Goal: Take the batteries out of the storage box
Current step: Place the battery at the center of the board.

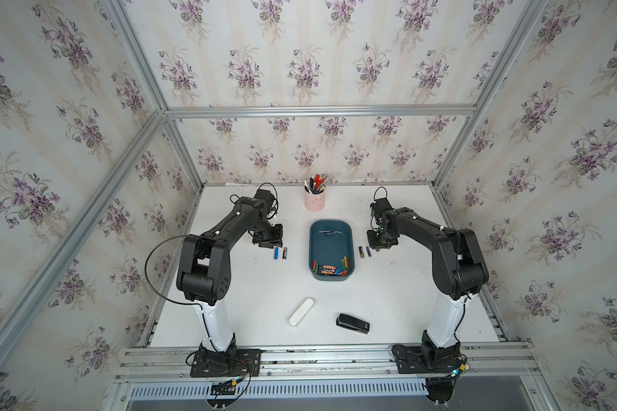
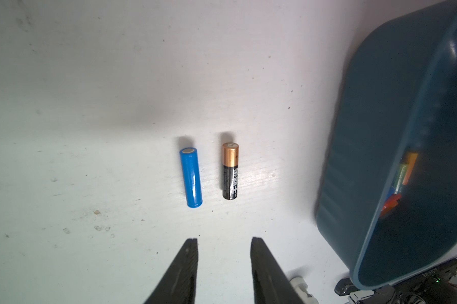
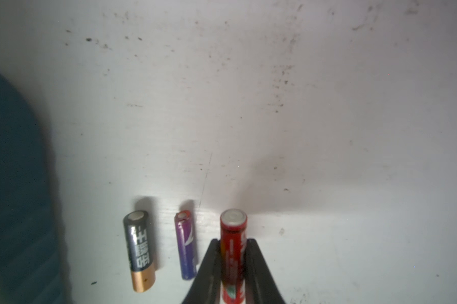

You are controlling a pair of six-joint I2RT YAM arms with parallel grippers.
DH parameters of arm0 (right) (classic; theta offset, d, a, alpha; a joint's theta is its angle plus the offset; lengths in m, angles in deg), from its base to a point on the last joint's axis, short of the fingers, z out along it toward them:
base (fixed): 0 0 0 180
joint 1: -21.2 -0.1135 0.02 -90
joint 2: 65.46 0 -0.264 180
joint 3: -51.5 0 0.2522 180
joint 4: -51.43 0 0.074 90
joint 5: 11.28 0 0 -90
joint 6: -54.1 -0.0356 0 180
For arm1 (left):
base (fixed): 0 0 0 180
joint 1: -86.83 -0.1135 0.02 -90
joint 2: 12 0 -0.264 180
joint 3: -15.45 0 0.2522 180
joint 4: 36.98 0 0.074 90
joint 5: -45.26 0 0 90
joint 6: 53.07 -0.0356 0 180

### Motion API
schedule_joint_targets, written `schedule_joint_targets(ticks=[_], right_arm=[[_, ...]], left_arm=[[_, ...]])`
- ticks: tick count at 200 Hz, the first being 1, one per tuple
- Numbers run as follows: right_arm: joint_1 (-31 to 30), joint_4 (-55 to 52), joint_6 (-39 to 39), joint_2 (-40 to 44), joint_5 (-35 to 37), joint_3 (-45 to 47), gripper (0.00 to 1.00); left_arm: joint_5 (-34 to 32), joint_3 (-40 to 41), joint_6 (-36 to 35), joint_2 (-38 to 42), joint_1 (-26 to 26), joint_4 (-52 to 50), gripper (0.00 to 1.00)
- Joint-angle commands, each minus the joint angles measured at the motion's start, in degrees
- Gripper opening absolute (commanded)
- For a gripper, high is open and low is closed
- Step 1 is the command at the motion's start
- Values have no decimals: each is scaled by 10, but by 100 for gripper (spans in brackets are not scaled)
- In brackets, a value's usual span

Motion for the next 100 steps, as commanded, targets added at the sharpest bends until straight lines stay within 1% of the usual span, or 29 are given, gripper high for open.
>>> schedule_joint_targets(ticks=[1, 78, 100], right_arm=[[0, 9, 6, -5, 2, 3, 19], [1, 16, 6, -13, 4, 24, 20], [1, 18, 6, -11, 5, 27, 21]], left_arm=[[-7, -4, 0, -3, 0, -10, 39], [-8, -11, 1, -6, 2, -13, 39], [-10, -16, -1, -7, 3, -16, 39]])
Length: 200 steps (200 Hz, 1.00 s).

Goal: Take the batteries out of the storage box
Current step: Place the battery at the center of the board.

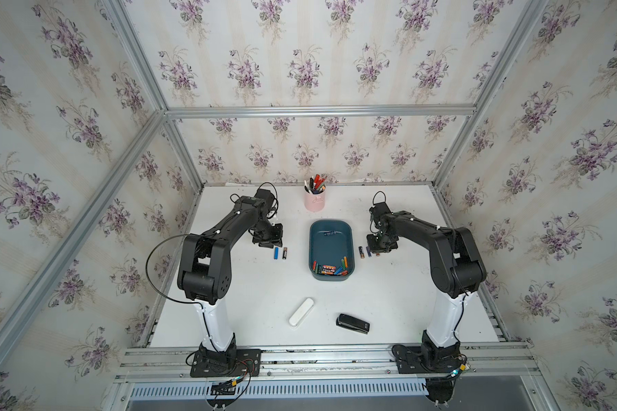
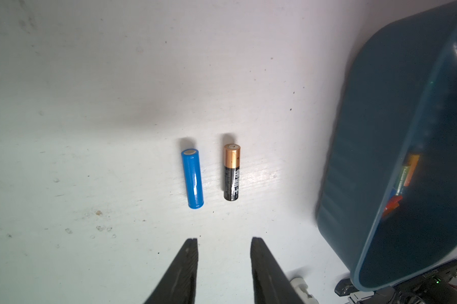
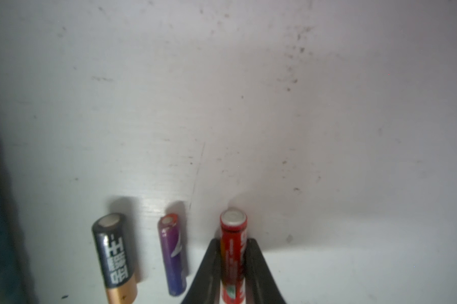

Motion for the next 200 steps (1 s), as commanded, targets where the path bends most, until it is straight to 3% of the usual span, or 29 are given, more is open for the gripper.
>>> schedule_joint_targets(ticks=[1, 98, 153, 200], right_arm=[[0, 3, -1, -3, 4, 4, 21], [-1, -12, -3, 20, -2, -26, 30], [-5, -30, -21, 50, -16, -58, 31], [-6, -37, -25, 73, -12, -71, 33]], left_arm=[[-7, -7, -1, -3, 1, -9, 39], [-37, -89, 0, -14, 39, -52, 41], [-53, -194, 33, -71, 156, -87, 43], [-50, -229, 82, -132, 247, -53, 44]])
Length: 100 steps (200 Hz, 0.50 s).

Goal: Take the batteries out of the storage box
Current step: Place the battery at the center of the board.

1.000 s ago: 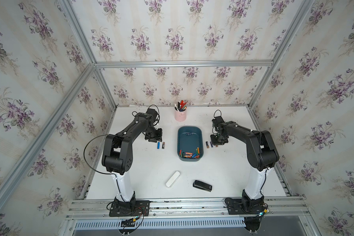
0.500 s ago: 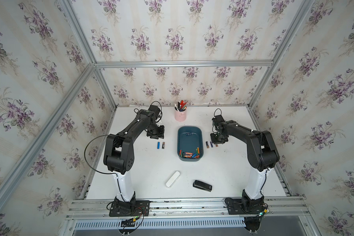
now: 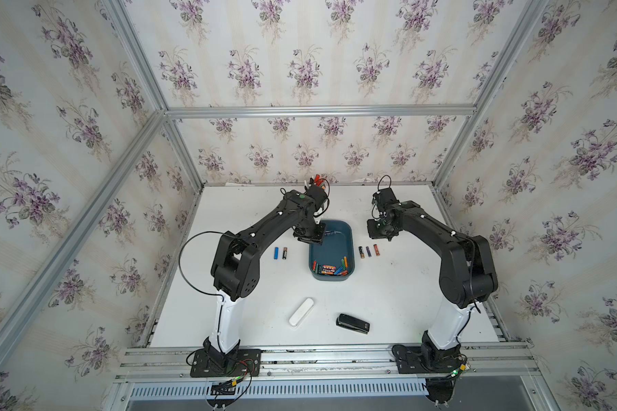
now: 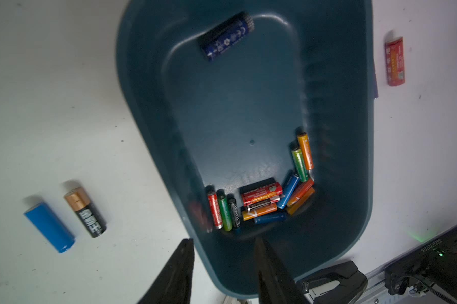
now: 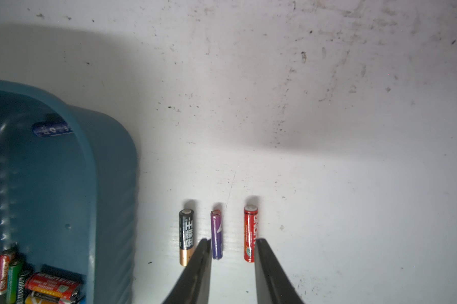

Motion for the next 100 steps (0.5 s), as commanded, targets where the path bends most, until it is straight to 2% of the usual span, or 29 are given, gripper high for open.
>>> schedule_joint_targets(ticks=[1, 51, 100], right_arm=[[-1, -14, -7, 6, 2, -6, 33], [0, -2, -12, 6, -7, 7, 34], [2, -1, -12, 16, -5, 13, 34]], left_arm=[[-8, -15, 35, -23, 33, 11, 44], [-11, -38, 71, -83, 97, 50, 44], [-21, -57, 74, -120, 110, 49, 43]])
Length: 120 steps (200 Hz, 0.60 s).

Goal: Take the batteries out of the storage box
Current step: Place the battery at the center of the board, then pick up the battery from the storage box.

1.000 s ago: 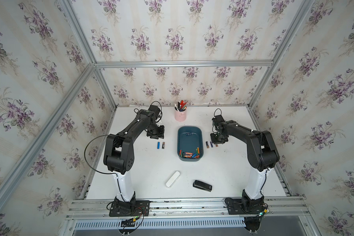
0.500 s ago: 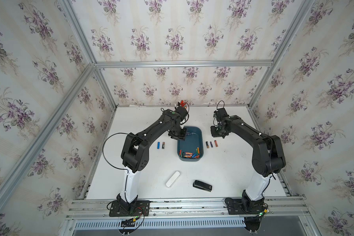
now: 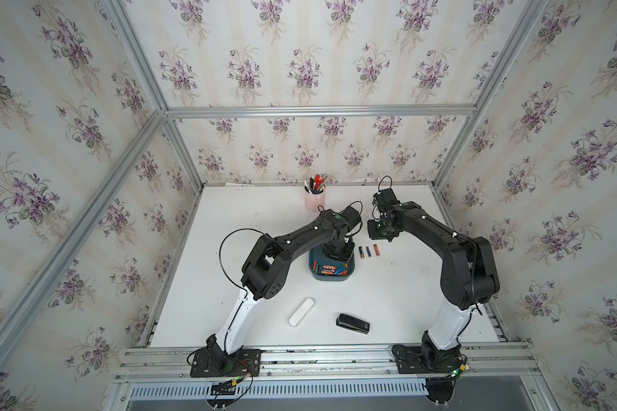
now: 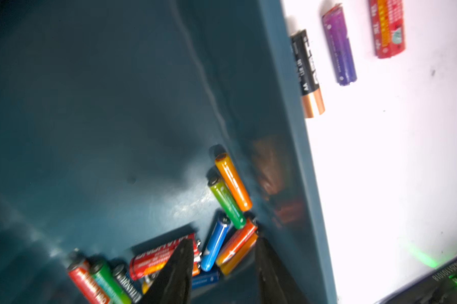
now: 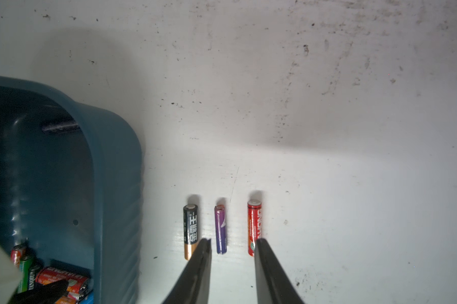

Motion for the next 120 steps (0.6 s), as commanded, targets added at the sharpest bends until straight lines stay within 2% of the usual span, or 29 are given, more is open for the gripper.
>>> schedule_joint_targets(ticks=[1, 73, 120], right_arm=[[2, -3, -5, 10, 3, 1, 34], [4, -8, -5, 11, 2, -6, 34], [4, -11, -5, 10, 5, -11, 33]], left_arm=[[-13, -5, 6, -8, 1, 0, 43], [-48, -8, 3, -39, 16, -8, 39], [-83, -18, -11, -45, 17, -33, 28]])
